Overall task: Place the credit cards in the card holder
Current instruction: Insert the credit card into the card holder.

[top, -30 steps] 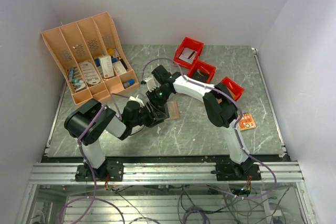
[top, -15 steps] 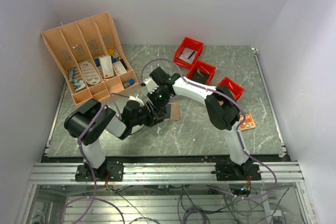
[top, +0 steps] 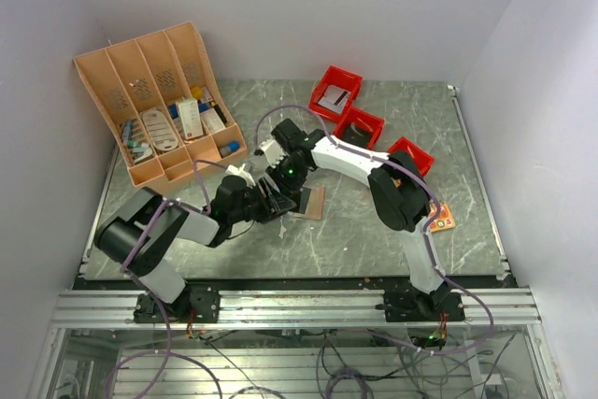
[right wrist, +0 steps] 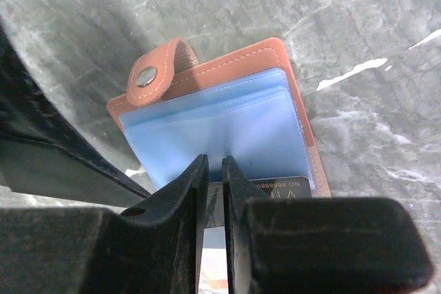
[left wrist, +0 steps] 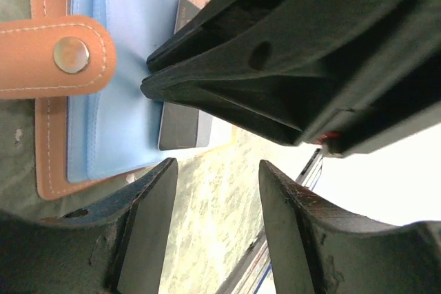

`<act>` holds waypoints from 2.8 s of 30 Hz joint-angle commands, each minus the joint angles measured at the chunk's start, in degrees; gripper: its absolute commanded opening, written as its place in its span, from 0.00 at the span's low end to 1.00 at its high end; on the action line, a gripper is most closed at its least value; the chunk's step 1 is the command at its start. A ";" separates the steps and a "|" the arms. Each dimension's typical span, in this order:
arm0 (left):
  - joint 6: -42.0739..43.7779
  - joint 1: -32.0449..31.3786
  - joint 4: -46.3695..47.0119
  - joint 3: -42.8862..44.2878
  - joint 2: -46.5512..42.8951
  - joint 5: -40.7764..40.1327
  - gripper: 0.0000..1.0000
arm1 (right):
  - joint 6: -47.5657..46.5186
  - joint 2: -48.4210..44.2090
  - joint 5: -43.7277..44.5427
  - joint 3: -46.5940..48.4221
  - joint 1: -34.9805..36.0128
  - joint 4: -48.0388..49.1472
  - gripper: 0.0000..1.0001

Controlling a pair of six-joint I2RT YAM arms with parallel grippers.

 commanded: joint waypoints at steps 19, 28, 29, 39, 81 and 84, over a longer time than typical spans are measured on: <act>23.84 0.70 -36.82 17.01 -8.95 -9.55 0.22 | -12.18 -19.84 -19.32 -19.74 -14.96 2.70 0.19; 27.79 0.70 -43.70 25.08 -1.07 -9.96 0.13 | -11.22 -24.02 -7.46 -31.38 -14.93 7.04 0.01; 27.88 0.70 -44.04 25.58 -0.28 -9.73 0.13 | -11.11 -23.76 -6.51 -31.83 -14.92 7.36 0.01; 26.99 -1.06 -43.30 26.41 3.76 -7.84 0.13 | -7.14 -18.16 -7.68 -29.65 -14.92 8.67 0.01; 25.98 -11.91 -49.61 36.71 8.93 -13.12 0.15 | -4.23 -14.09 -13.83 -27.86 -14.95 9.13 0.04; 25.33 -11.89 -49.04 35.34 7.14 -14.01 0.17 | -4.18 -14.18 -13.99 -28.00 -16.35 9.23 0.05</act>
